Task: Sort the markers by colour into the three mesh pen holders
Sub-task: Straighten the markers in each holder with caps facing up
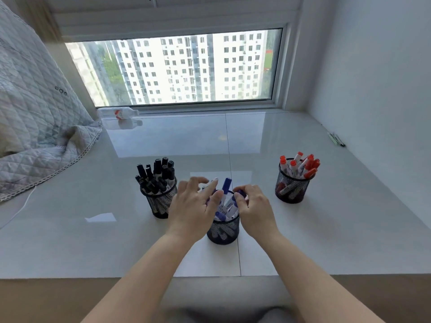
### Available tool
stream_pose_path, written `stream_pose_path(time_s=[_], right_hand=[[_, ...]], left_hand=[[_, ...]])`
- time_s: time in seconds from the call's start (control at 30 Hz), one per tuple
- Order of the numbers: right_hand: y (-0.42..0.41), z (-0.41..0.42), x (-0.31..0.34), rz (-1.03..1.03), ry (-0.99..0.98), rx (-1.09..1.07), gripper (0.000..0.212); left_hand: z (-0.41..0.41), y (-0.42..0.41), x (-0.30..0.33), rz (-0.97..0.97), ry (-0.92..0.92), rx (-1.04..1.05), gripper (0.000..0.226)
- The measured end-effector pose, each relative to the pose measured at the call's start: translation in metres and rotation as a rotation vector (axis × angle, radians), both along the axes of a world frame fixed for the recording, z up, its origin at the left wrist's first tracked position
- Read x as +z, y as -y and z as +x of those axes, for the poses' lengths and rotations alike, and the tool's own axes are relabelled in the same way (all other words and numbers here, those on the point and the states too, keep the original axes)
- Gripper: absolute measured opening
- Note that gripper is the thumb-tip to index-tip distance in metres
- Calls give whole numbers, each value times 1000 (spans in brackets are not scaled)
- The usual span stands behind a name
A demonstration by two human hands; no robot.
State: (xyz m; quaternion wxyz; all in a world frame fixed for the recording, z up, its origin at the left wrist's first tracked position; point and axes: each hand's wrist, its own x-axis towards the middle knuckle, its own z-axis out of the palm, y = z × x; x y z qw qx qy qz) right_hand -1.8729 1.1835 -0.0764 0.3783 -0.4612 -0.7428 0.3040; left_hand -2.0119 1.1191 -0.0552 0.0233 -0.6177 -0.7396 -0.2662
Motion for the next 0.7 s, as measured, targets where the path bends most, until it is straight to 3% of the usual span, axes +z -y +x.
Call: stream_pose_path(time_s=[0.17, 0.23, 0.37, 0.5, 0.7], right_hand=[[6, 9, -13, -58, -122, -4, 20], [6, 16, -19, -57, -158, -20, 23], [-4, 34, -29, -81, -272, -209, 13], [-22, 60, -41, -135, -303, -455, 29], [-62, 79, -59, -178, -237, -573, 84]], left_hand=[[18, 21, -40, 145, 601, -51, 97], [32, 25, -57, 176, 722, -11, 114], [47, 14, -80, 128, 928, 91, 124], [47, -1, -93, 116, 855, 218, 98], [37, -27, -93, 66, 745, 326, 72]])
